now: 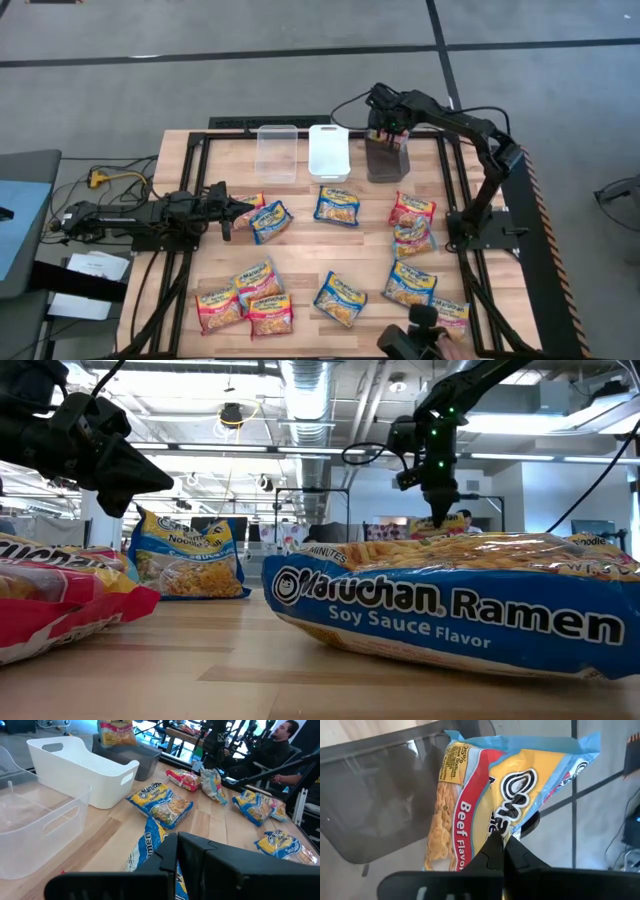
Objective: Sort Maruchan noodles
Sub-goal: Put the light blue noodle pack into the black bin
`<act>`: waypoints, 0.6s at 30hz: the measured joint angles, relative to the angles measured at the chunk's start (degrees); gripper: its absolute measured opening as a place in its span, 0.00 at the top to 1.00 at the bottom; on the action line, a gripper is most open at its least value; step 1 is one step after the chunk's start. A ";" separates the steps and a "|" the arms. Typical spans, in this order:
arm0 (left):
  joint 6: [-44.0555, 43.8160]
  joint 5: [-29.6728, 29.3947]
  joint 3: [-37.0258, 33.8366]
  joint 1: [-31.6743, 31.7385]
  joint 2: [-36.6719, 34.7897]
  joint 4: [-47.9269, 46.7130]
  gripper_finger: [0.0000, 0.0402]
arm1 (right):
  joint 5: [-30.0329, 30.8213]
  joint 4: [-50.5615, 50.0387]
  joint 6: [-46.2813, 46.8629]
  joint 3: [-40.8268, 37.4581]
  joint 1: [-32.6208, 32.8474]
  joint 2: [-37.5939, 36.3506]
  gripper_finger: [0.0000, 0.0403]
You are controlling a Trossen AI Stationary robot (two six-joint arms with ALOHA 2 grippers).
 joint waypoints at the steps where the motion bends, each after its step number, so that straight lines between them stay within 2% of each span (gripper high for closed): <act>1: 0.26 0.00 0.00 0.00 0.00 0.00 1.00 | -0.01 0.18 -1.02 0.00 0.00 0.00 0.99; 18: 0.64 0.00 0.00 -0.02 0.00 0.00 1.00 | -2.21 3.96 -8.80 -1.55 0.76 0.17 0.99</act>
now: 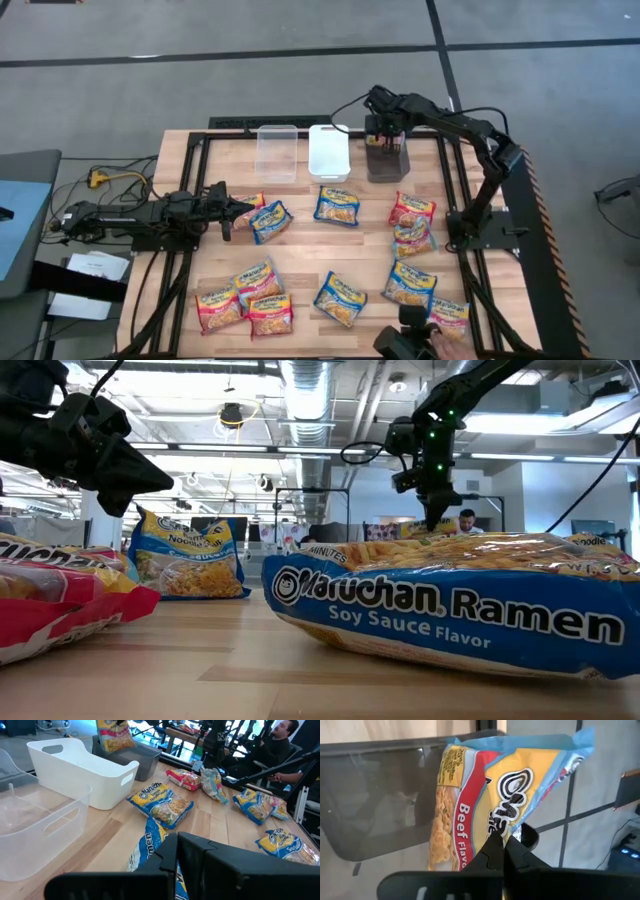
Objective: Sort Maruchan noodles
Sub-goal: Put the light blue noodle pack into the black bin
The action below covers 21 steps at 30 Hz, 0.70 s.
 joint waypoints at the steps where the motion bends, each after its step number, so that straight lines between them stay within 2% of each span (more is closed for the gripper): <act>1: 0.00 -0.02 0.00 0.00 0.00 0.00 1.00 | -0.02 0.36 -0.44 0.00 -0.02 0.00 0.99; 13: 0.02 -0.01 0.00 0.01 -0.01 0.00 1.00 | -1.03 0.47 -1.04 0.00 -0.55 0.00 0.97; 21: 0.02 -0.01 0.00 0.01 -0.01 0.00 1.00 | -1.03 0.51 -2.55 0.00 -0.55 0.00 0.86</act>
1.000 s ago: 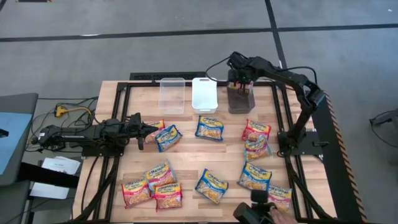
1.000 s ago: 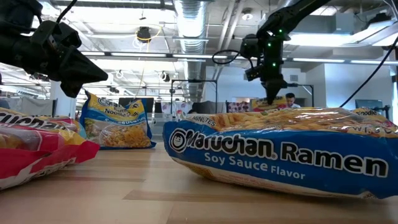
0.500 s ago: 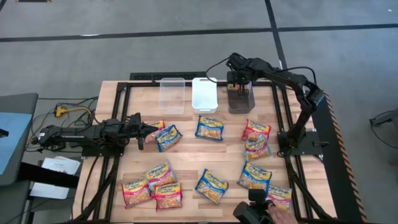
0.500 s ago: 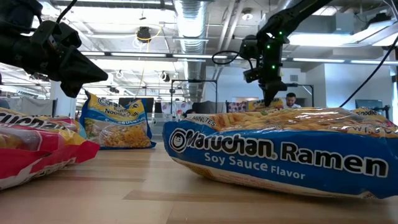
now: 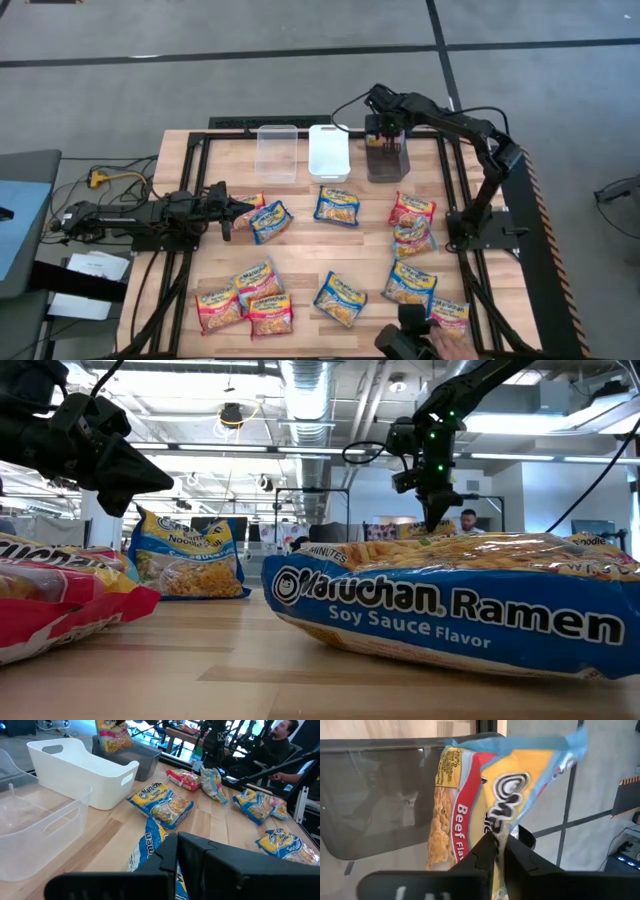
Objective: Sort Maruchan noodles
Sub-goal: Put the light blue noodle pack into the black bin, then put the blue noodle pack into the transparent bin
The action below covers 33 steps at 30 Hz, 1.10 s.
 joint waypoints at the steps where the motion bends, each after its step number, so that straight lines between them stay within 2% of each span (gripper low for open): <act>1: 0.00 0.02 0.00 0.00 0.01 0.00 1.00 | 0.09 0.01 0.00 0.02 0.00 0.00 0.84; 10: 0.02 0.01 0.00 -0.01 0.01 0.00 1.00 | 3.19 0.93 3.17 0.04 1.09 0.00 0.74; 16: 1.61 -1.99 0.00 -0.01 0.00 0.11 1.00 | 6.51 0.13 7.76 0.04 4.06 -0.70 0.73; 23: 1.69 -3.44 0.00 0.01 0.00 0.28 1.00 | 12.17 -0.57 11.82 0.72 10.79 -2.91 0.73; 28: 3.82 -3.46 0.00 0.01 -0.02 0.28 0.94 | 12.47 -3.27 17.04 4.70 15.51 -3.48 0.73; 33: 4.30 -4.10 0.00 -0.01 -0.01 0.39 0.81 | 12.61 -7.40 22.93 10.62 19.52 -3.50 0.73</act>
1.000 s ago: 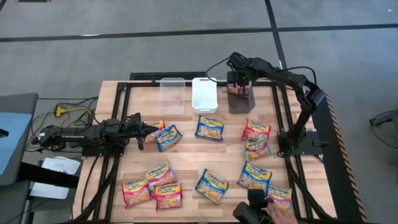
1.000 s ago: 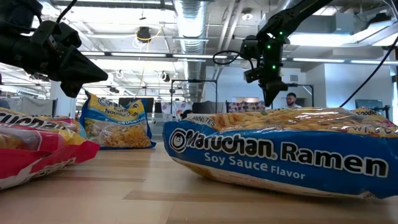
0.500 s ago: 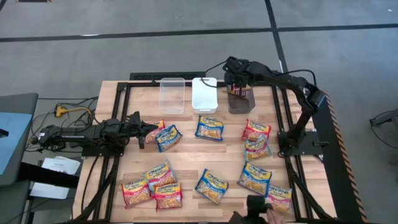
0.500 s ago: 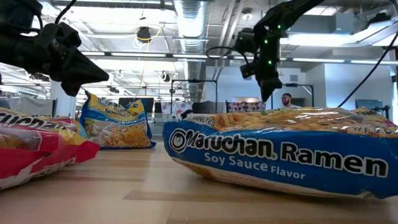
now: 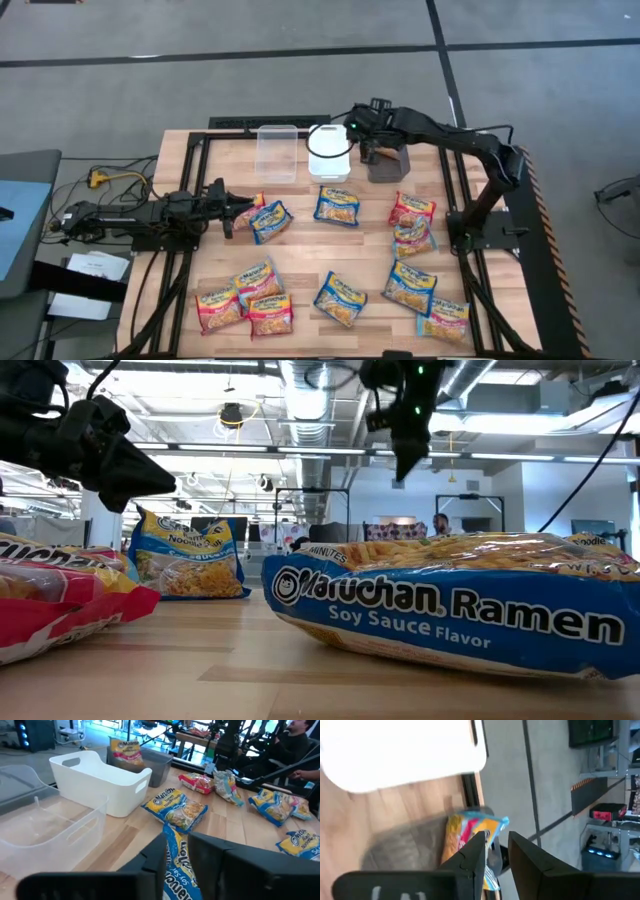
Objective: Sort Maruchan noodles
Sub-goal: Put the blue noodle pack into the transparent bin
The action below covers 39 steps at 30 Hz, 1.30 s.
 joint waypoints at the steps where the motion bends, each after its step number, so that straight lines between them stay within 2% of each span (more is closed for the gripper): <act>1: 0.19 -0.23 0.00 0.01 0.00 0.00 0.78 | 0.00 -0.74 1.06 1.05 0.81 0.00 0.73; 5: 0.24 -1.93 0.00 0.01 0.00 0.13 0.65 | 0.01 -3.89 5.22 6.05 3.99 0.00 0.73; 11: 1.41 -9.11 -0.03 0.02 0.00 1.05 0.50 | 0.05 -7.67 11.51 12.87 9.03 0.00 0.73; 18: 3.33 -9.43 0.12 0.01 0.00 11.32 0.47 | 1.16 -11.34 16.69 20.92 15.35 0.00 0.73; 21: 4.61 -8.97 2.66 0.01 0.02 10.92 0.47 | 1.18 -12.99 16.79 24.29 18.04 0.00 0.73; 30: 7.86 -8.53 15.35 0.01 2.28 0.62 0.47 | 1.29 -13.96 16.78 31.67 23.02 0.00 0.73; 39: 0.32 -7.96 30.81 0.01 12.81 -23.61 0.47 | 1.30 -15.30 16.83 33.60 23.38 0.04 0.73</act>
